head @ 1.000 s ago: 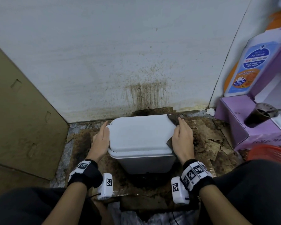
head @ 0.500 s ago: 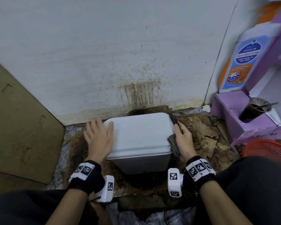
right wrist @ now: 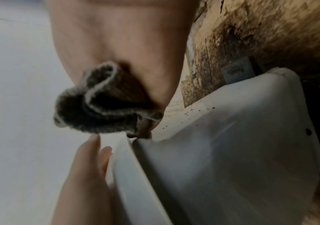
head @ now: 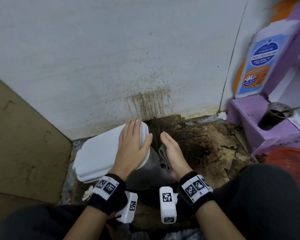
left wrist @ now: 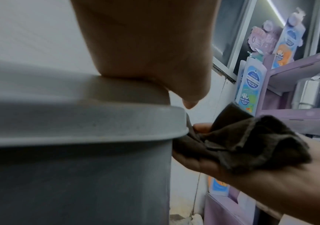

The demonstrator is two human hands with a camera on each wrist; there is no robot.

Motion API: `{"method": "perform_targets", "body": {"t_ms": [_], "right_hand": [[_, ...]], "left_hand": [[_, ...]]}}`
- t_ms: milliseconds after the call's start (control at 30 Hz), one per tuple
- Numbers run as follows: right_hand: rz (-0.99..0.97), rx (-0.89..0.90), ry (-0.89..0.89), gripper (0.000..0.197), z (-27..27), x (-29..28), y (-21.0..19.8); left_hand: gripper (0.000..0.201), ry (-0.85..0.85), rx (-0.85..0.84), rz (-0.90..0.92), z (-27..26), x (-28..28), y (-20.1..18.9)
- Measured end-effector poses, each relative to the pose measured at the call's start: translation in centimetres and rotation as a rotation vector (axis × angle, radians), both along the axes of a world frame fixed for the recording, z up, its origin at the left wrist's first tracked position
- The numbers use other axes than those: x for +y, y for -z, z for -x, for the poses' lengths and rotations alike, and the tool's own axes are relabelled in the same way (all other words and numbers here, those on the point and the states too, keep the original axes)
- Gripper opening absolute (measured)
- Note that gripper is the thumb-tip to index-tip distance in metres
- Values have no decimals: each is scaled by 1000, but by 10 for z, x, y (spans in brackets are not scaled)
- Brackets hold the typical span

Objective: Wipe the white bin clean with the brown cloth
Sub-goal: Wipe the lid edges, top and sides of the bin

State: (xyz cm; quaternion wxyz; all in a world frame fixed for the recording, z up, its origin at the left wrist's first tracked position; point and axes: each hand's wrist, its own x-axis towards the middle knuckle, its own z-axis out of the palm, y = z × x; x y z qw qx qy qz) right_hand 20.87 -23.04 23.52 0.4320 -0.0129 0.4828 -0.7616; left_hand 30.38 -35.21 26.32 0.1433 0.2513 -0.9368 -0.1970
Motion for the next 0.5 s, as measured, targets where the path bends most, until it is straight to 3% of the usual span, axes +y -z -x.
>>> {"method": "perform_targets", "body": {"t_ms": [233,367,500], "right_hand": [[126,-128,33,42,-10,-21,6],[-58,239,156,44,-22,-32,0],[-95,497,38,47,-58,-57,-2]], "left_hand": [[61,-28,-12,-45,-21,-35,-8],[63,-47,-30,-87,-32,-47,-13],[63,-58,-28,-127,-38,-52,-14]]}}
